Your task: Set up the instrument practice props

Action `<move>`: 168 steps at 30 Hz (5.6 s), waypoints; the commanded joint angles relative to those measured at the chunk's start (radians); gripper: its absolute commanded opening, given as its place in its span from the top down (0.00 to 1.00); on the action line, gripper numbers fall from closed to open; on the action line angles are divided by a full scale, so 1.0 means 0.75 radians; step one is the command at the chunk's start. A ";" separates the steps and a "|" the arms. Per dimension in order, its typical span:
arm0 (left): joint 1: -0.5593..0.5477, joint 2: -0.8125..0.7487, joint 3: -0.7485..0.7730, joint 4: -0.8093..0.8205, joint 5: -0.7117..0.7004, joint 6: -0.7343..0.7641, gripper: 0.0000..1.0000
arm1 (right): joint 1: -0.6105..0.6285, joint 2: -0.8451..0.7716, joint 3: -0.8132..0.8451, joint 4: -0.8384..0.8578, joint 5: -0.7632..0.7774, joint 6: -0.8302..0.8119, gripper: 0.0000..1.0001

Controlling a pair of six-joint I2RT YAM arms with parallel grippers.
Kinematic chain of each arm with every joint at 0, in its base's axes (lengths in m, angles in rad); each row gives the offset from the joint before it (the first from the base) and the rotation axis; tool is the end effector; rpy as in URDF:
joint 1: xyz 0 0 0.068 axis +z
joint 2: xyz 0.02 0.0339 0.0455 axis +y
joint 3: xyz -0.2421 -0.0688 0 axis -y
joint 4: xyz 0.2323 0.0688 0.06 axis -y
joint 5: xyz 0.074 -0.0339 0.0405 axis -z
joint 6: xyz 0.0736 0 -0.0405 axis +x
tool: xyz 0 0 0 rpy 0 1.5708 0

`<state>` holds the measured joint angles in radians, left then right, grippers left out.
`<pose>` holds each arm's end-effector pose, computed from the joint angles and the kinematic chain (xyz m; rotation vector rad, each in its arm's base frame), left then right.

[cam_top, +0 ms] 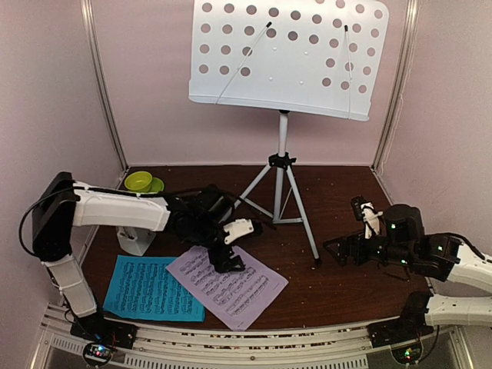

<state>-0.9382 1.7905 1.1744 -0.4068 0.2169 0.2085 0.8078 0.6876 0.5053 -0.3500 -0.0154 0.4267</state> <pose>0.2078 -0.3102 0.1400 1.5086 2.1866 -0.5363 0.1370 0.1449 0.2091 -0.4253 2.1539 0.7401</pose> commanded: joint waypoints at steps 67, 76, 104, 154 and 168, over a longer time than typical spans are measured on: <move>0.161 -0.692 -1.366 1.376 -0.352 -2.052 0.25 | 0.543 1.530 0.694 0.113 0.177 -0.117 0.61; 0.161 -0.820 -1.178 1.113 -0.430 -1.758 0.58 | 0.542 1.500 0.705 0.122 0.176 -0.121 0.61; 0.035 -1.029 -0.196 -0.195 0.180 -0.388 1.00 | 0.540 0.732 0.961 -0.030 0.011 -0.704 0.00; 0.263 -1.217 -0.361 0.548 0.321 -0.555 0.21 | 0.470 0.366 1.092 0.081 -0.139 -0.565 1.00; 0.261 -0.994 -0.278 0.995 0.561 -0.802 0.53 | 0.418 0.286 0.999 0.296 -0.145 -0.400 1.00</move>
<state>-0.7452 1.0214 0.9241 0.1791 0.5766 -0.3313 1.1393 0.9230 1.2945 -0.2035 -0.1303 0.0700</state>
